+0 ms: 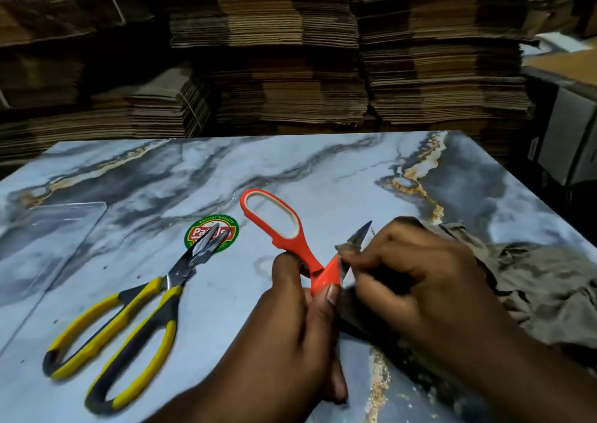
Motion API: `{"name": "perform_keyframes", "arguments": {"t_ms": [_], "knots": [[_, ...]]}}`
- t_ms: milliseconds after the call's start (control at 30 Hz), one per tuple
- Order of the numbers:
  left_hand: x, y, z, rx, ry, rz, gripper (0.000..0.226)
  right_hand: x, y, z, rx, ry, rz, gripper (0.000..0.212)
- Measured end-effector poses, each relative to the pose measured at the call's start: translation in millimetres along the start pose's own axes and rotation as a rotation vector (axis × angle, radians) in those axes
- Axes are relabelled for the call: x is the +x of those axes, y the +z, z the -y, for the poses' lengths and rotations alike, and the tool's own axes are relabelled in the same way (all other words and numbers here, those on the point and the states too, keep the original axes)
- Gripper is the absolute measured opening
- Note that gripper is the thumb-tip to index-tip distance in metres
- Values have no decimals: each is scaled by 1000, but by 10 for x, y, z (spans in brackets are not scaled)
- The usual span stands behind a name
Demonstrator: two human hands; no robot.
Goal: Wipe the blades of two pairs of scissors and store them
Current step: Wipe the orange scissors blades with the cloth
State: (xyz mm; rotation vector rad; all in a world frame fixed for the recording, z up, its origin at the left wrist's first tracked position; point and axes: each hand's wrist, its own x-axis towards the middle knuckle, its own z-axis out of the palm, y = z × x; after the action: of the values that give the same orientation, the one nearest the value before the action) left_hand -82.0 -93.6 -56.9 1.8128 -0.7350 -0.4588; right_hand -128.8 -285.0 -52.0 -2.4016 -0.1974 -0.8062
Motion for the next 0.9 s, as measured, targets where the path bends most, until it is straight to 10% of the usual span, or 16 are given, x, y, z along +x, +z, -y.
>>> {"name": "perform_keyframes", "arguments": {"t_ms": [500, 900], "knots": [[-30, -25, -3, -70, -24, 27, 11, -54, 17, 21, 33, 21, -21, 9], [-8, -36, -13, -216, -121, 42, 9, 100, -308, -77, 301, 399, -325, 21]]}}
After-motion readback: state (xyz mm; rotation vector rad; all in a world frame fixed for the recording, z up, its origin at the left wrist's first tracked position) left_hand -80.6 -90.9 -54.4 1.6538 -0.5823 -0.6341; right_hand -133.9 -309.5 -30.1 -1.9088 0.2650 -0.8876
